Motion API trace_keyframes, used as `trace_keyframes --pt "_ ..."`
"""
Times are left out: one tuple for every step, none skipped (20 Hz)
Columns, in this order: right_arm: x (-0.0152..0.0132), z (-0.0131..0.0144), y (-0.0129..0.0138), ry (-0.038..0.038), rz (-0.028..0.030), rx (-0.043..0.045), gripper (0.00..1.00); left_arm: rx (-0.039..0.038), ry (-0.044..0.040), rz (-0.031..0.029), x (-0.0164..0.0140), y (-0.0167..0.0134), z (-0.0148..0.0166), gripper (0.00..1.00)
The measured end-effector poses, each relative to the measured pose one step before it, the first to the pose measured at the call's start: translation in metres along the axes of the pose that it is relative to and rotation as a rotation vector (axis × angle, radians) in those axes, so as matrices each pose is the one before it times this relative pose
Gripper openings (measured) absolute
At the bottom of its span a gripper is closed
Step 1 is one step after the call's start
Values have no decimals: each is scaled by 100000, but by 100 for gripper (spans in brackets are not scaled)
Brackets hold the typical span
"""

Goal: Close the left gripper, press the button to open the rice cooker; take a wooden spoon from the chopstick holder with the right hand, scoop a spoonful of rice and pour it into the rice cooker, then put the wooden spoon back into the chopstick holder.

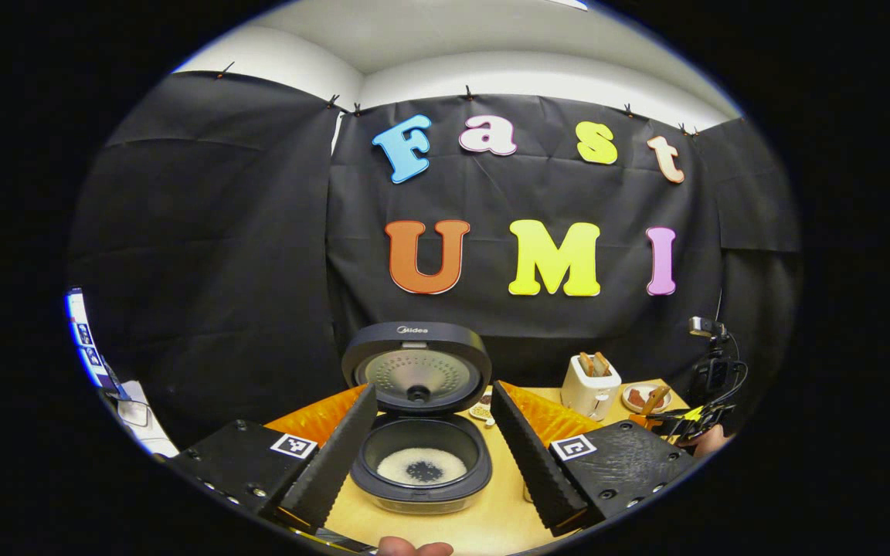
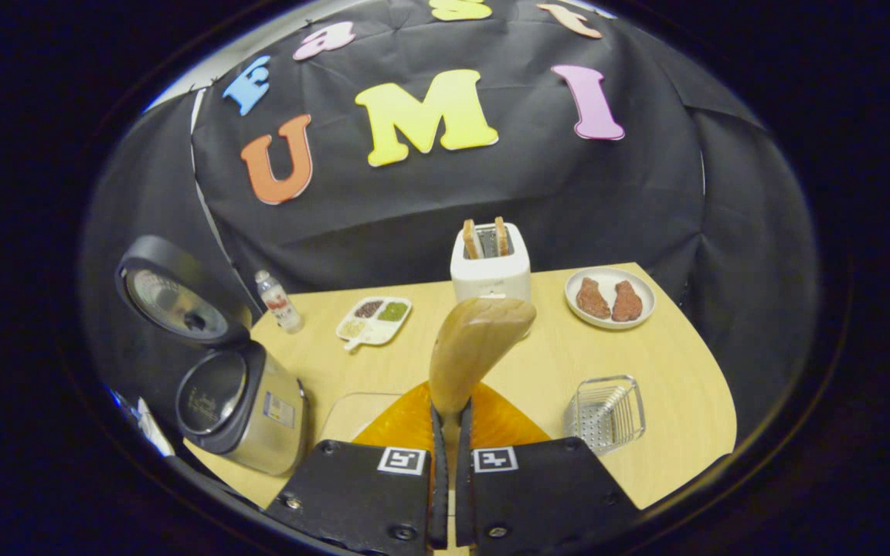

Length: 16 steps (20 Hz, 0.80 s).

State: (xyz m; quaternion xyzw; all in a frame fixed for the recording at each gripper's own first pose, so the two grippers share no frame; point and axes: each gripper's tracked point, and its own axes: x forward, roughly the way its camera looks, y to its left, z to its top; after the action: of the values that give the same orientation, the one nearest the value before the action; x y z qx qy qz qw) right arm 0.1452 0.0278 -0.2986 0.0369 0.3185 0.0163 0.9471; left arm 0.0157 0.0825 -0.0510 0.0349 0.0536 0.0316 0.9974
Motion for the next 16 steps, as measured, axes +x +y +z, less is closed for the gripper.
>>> trace_keyframes --pt "404 -823 627 1531 -1048 -3844 9 161 336 470 -208 781 -82 95" --pt "388 -652 636 884 -638 -5195 9 54 149 605 -282 908 -77 95" --pt "349 -354 737 98 -403 -5898 9 137 -347 1214 -310 943 0 95" --pt "351 -215 397 -226 -1120 -5424 9 47 -38 1617 -268 1123 -134 95" --pt "431 -293 253 -355 -1401 -4522 9 -354 575 1610 -328 879 -249 95" --pt "446 -364 219 -85 -1478 -3358 9 -797 374 1487 -299 726 -178 94" --pt "495 -547 364 493 -780 -2129 9 -940 -106 1430 -275 486 55 95" --pt "360 -381 579 664 198 -342 9 -1005 -418 331 -348 220 69 95" --pt "306 39 541 -410 -208 -141 9 -360 -334 16 -247 -99 39 95" --pt "288 36 484 -134 76 42 9 33 -301 618 -64 157 -12 95" --pt "244 -40 761 254 1600 1539 9 -57 -281 -200 -136 -127 -32 95" --pt "214 -75 813 733 2271 2822 9 506 -58 -87 -92 -159 -254 95" --pt "32 45 632 774 1836 3031 9 825 517 332 -140 -54 -233 95" --pt "6 -67 624 1082 1857 2693 9 805 26 504 -176 120 -52 95" --pt "-12 -44 501 1105 1513 2676 9 299 162 671 -141 46 -89 95" --pt "-63 -26 371 1085 968 2430 9 -458 659 371 -5 -46 -43 95"
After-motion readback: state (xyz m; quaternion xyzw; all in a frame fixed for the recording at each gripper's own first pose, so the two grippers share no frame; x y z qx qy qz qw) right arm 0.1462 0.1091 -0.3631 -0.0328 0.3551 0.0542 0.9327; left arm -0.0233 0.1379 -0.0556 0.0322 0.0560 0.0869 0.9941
